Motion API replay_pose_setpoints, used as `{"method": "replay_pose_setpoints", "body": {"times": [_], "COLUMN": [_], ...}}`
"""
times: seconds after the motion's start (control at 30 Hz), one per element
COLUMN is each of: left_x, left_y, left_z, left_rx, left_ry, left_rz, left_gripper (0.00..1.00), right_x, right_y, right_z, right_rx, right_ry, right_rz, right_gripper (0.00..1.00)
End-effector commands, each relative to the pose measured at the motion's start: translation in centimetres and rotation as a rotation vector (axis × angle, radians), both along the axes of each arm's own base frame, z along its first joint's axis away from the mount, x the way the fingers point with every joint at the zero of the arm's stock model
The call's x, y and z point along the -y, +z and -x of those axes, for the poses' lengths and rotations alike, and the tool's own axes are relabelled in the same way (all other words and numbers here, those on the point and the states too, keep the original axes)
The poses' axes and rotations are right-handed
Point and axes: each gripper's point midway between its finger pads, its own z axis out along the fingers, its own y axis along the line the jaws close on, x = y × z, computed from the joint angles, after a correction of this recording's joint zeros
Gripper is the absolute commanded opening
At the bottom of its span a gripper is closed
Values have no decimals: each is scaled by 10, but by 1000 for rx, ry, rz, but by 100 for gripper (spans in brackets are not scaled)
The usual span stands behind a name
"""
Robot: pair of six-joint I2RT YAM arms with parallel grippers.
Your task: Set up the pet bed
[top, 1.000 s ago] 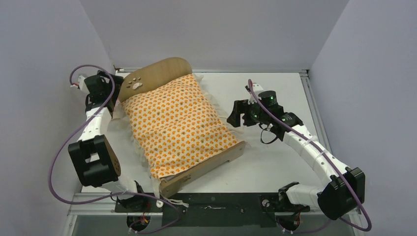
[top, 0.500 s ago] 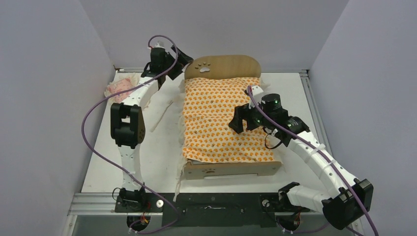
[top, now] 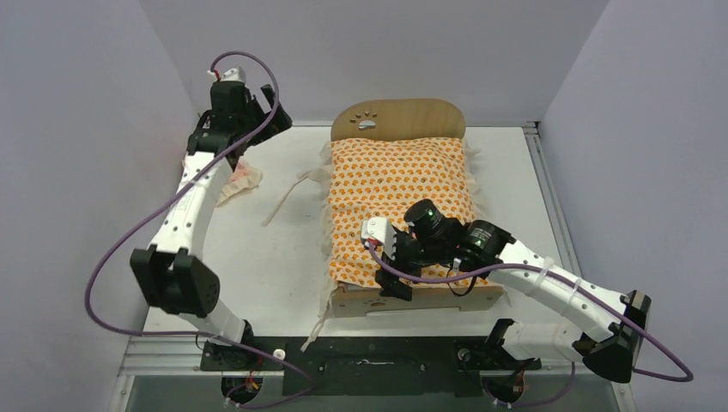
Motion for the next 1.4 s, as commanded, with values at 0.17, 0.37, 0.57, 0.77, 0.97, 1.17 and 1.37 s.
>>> {"method": "replay_pose_setpoints", "body": {"times": [0.17, 0.37, 0.57, 0.77, 0.97, 1.17, 1.37], "left_x": [-36, -47, -54, -57, -63, -77, -81], "left_y": [12, 6, 6, 16, 31, 49, 44], "left_z": [131, 181, 197, 203, 210, 221, 232], "left_rx": [-12, -23, -22, 3, 22, 43, 15], "left_ry": [-17, -16, -12, -12, 4, 94, 139], "left_rz": [-238, -261, -286, -306, -343, -411, -404], "left_gripper": [96, 96, 96, 96, 96, 96, 96], "right_x": [-6, -12, -32, -70, -133, -187, -238], "right_y": [-21, -47, -59, -71, -75, -68, 10], "right_z": [32, 36, 27, 15, -15, -124, -171], "right_rx": [39, 79, 149, 136, 165, 160, 59], "right_ry": [233, 272, 231, 128, -64, -601, -618], "right_rz": [177, 275, 276, 267, 168, 71, -207], "right_gripper": [54, 44, 26, 5, 5, 5, 23]}}
